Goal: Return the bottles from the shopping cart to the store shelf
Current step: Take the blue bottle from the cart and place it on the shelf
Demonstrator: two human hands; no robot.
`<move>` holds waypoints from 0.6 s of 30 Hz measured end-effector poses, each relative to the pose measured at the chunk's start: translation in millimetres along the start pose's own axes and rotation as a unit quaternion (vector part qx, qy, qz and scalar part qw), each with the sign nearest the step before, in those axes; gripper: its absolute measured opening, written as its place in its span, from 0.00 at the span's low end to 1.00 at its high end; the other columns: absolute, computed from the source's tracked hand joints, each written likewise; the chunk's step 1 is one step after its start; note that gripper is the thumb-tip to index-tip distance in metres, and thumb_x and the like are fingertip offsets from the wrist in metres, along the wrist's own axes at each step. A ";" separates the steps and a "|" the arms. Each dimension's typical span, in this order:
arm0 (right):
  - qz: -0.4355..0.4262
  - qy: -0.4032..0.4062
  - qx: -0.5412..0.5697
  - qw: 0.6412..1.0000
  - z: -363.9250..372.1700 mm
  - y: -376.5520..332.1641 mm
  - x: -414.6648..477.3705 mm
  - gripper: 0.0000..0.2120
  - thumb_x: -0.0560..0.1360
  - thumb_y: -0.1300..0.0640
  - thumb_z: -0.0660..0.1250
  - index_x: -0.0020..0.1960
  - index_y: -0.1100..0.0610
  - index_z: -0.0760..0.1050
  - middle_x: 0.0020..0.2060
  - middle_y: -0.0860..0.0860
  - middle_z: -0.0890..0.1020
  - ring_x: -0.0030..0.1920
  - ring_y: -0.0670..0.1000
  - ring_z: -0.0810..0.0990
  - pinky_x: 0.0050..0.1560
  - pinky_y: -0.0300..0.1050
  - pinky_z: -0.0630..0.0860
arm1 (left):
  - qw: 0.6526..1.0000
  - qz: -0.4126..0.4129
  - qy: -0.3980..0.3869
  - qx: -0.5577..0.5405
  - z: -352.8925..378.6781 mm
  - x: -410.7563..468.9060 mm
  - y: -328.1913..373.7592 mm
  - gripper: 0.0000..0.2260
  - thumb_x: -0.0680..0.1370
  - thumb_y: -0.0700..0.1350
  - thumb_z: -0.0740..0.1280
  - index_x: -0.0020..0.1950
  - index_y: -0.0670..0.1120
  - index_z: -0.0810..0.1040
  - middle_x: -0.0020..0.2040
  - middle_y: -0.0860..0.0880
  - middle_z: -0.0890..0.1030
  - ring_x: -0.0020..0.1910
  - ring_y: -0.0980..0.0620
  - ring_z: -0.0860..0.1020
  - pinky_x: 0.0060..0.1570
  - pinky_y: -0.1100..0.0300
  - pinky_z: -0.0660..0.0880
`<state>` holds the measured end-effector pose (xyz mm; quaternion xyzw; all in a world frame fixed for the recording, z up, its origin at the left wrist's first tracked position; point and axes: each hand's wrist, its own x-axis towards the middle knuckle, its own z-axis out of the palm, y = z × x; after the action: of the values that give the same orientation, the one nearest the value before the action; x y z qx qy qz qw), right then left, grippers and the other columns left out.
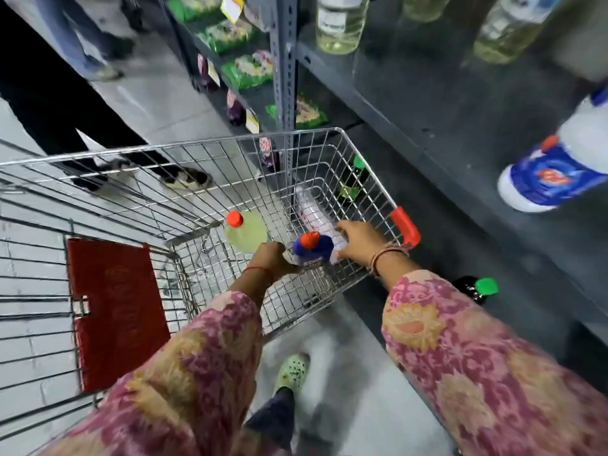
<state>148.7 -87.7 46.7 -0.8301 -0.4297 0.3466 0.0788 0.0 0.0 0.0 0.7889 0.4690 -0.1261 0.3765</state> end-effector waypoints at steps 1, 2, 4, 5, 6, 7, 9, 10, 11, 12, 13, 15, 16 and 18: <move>0.003 -0.032 -0.056 0.998 4.6 0.1 10.4 0.23 0.69 0.62 0.68 0.63 0.60 0.68 0.59 0.60 0.76 0.57 0.59 0.76 0.56 0.48 0.72 | 0.999 -0.018 -0.029 0.005 2.1 7.1 0.4 0.27 0.67 0.48 0.72 0.60 0.35 0.71 0.57 0.37 0.78 0.58 0.40 0.75 0.56 0.53 0.70; -0.002 -0.049 -0.099 0.994 11.1 1.7 23.5 0.22 0.70 0.63 0.67 0.63 0.60 0.67 0.59 0.60 0.76 0.57 0.60 0.76 0.57 0.51 0.73 | 0.999 -0.027 -0.041 0.000 6.7 16.4 -1.1 0.27 0.67 0.47 0.72 0.61 0.36 0.70 0.59 0.37 0.77 0.59 0.40 0.74 0.57 0.53 0.70; 0.001 -0.082 -0.173 0.982 23.5 8.3 44.2 0.21 0.71 0.66 0.63 0.63 0.61 0.66 0.59 0.60 0.75 0.58 0.61 0.76 0.59 0.55 0.73 | 0.997 -0.041 -0.063 -0.037 20.7 34.2 -7.2 0.29 0.67 0.44 0.73 0.65 0.38 0.67 0.62 0.37 0.76 0.61 0.41 0.73 0.61 0.54 0.69; 0.003 -0.094 -0.187 0.978 29.7 12.1 54.4 0.21 0.72 0.67 0.62 0.64 0.61 0.65 0.59 0.60 0.75 0.57 0.61 0.76 0.59 0.55 0.73 | 0.995 -0.040 -0.067 -0.062 29.0 42.7 -10.2 0.31 0.67 0.42 0.73 0.67 0.40 0.66 0.63 0.39 0.75 0.62 0.42 0.72 0.62 0.55 0.68; 0.008 -0.097 -0.184 0.978 33.5 14.9 62.3 0.21 0.71 0.68 0.61 0.63 0.61 0.64 0.59 0.60 0.75 0.57 0.61 0.76 0.59 0.55 0.73 | 0.993 -0.037 -0.057 -0.092 35.7 49.0 -12.5 0.32 0.67 0.41 0.72 0.68 0.43 0.65 0.64 0.40 0.75 0.63 0.42 0.72 0.63 0.55 0.67; 0.016 -0.101 -0.177 0.979 36.5 17.6 71.9 0.20 0.71 0.67 0.62 0.62 0.61 0.64 0.59 0.60 0.75 0.57 0.61 0.76 0.59 0.55 0.72 | 0.989 -0.040 -0.044 -0.132 42.6 56.6 -14.8 0.32 0.67 0.39 0.72 0.68 0.43 0.65 0.63 0.40 0.75 0.63 0.42 0.72 0.64 0.54 0.67; 0.028 -0.119 -0.173 0.977 40.1 21.6 87.3 0.22 0.70 0.67 0.64 0.62 0.62 0.64 0.59 0.61 0.74 0.58 0.61 0.75 0.61 0.55 0.70 | 0.978 -0.040 -0.016 -0.206 56.3 68.4 -20.6 0.28 0.67 0.37 0.71 0.65 0.42 0.68 0.61 0.39 0.77 0.61 0.41 0.74 0.64 0.51 0.69; 0.033 -0.130 -0.172 0.976 42.2 23.3 94.1 0.23 0.69 0.67 0.65 0.62 0.62 0.64 0.60 0.61 0.74 0.59 0.61 0.74 0.61 0.55 0.70 | 0.976 -0.036 -0.001 -0.216 62.1 73.2 -22.8 0.25 0.67 0.36 0.70 0.63 0.41 0.70 0.60 0.38 0.77 0.60 0.40 0.75 0.63 0.50 0.70; 0.040 -0.135 -0.166 0.976 44.8 23.9 100.5 0.23 0.70 0.67 0.65 0.63 0.62 0.64 0.60 0.62 0.74 0.60 0.61 0.74 0.62 0.54 0.69 | 0.975 -0.033 0.006 -0.220 65.7 76.2 -24.8 0.23 0.68 0.35 0.69 0.62 0.39 0.71 0.59 0.37 0.77 0.58 0.39 0.75 0.61 0.51 0.73; 0.047 -0.140 -0.158 0.976 48.0 23.7 105.5 0.22 0.70 0.66 0.64 0.63 0.61 0.65 0.61 0.62 0.74 0.60 0.61 0.74 0.62 0.54 0.69 | 0.972 -0.029 0.010 -0.231 68.3 78.2 -26.4 0.22 0.69 0.32 0.67 0.62 0.38 0.70 0.60 0.35 0.76 0.57 0.39 0.75 0.56 0.56 0.76; 0.052 -0.139 -0.146 0.978 50.6 23.2 109.0 0.21 0.71 0.65 0.63 0.63 0.61 0.65 0.61 0.61 0.74 0.60 0.61 0.74 0.62 0.53 0.69 | 0.965 -0.028 0.010 -0.261 67.6 77.1 -25.5 0.21 0.69 0.29 0.64 0.63 0.36 0.69 0.60 0.34 0.74 0.54 0.41 0.75 0.49 0.63 0.77; 0.068 -0.121 -0.078 0.987 52.7 20.9 110.5 0.19 0.73 0.63 0.61 0.64 0.60 0.66 0.63 0.62 0.73 0.62 0.60 0.72 0.60 0.47 0.68 | 0.967 -0.015 0.041 -0.252 63.0 75.0 -20.2 0.21 0.70 0.24 0.59 0.63 0.33 0.68 0.57 0.35 0.73 0.46 0.47 0.74 0.34 0.72 0.76; 0.076 -0.113 -0.026 0.990 50.9 20.0 108.9 0.19 0.74 0.63 0.60 0.65 0.61 0.66 0.64 0.62 0.72 0.63 0.60 0.71 0.59 0.44 0.67 | 0.966 -0.010 0.051 -0.254 57.6 72.3 -14.8 0.20 0.70 0.24 0.59 0.62 0.33 0.69 0.56 0.37 0.74 0.44 0.49 0.74 0.32 0.74 0.74; 0.069 -0.112 0.056 0.990 40.0 21.3 102.4 0.21 0.73 0.65 0.63 0.66 0.61 0.66 0.65 0.60 0.73 0.64 0.59 0.71 0.58 0.41 0.67 | 0.953 -0.007 0.047 -0.300 44.0 68.7 -7.2 0.19 0.69 0.28 0.64 0.60 0.35 0.72 0.55 0.38 0.78 0.47 0.49 0.73 0.37 0.71 0.73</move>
<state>177.0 -28.9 -44.3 -0.8078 -0.3573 0.4659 0.0526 37.0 14.9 -71.5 0.6416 0.5079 0.0550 0.5722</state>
